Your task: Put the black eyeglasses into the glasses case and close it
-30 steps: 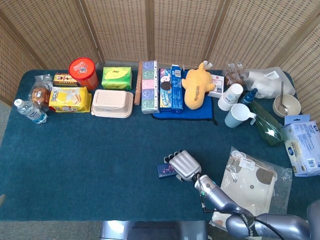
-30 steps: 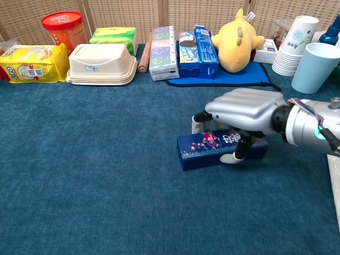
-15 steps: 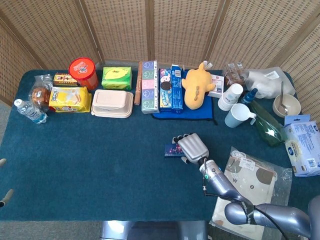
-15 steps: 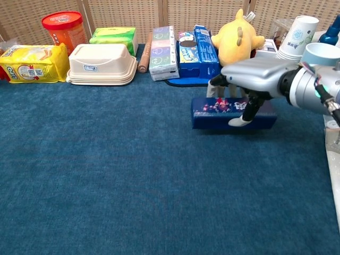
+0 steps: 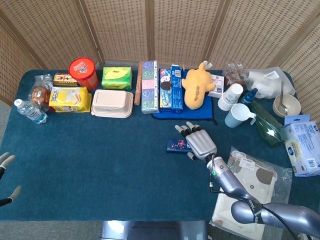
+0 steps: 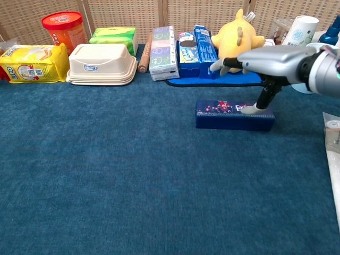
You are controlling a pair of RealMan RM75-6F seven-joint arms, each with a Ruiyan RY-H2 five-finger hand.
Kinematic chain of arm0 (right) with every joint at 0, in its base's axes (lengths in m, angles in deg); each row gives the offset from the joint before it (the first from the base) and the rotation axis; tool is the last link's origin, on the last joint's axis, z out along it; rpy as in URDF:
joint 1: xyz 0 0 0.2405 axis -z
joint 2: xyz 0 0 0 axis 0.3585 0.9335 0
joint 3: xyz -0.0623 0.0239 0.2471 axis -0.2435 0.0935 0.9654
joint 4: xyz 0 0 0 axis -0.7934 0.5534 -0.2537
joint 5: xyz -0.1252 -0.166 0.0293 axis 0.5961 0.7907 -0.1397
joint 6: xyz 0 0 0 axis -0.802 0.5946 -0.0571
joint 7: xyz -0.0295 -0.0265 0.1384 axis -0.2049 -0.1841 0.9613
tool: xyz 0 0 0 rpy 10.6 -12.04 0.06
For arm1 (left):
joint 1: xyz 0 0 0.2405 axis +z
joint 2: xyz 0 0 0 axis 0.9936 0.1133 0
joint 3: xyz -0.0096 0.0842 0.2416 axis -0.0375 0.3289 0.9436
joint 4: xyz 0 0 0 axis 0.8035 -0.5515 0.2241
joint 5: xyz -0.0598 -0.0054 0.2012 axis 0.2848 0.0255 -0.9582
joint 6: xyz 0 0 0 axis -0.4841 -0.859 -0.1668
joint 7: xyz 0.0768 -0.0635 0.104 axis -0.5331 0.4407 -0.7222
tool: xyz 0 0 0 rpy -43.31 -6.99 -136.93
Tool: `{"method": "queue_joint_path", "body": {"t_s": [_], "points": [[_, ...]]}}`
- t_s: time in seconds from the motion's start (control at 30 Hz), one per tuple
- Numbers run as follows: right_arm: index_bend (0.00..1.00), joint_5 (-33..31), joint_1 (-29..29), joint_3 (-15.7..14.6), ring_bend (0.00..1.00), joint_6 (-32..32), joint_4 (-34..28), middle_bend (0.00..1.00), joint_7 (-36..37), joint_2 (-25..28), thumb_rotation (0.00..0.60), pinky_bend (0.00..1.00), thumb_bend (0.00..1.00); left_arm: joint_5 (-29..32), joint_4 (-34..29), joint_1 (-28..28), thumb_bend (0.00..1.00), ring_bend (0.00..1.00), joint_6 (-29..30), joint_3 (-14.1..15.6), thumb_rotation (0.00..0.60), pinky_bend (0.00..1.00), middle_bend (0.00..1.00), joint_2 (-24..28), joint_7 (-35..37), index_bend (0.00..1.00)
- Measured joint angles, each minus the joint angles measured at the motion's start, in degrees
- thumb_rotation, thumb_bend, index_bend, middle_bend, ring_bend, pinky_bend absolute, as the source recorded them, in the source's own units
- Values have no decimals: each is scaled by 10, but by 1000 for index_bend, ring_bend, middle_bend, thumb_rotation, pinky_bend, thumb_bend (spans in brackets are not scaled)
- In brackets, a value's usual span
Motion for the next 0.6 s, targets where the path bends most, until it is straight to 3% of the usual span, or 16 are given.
{"method": "queue_joint_path", "body": {"t_s": [0.3,0.6], "points": [[18,63,44,-25,53,77,-54,141,18,42,600,182,248,15,-32,-6,308,0,-12,-4,600,0,4,6,-29,44],[146,180,145,-91,87,227,-94,184,28,70,600,179,253,32,-73,-7,309,0,-26,-2,600,0,15,3,-77,57]]}}
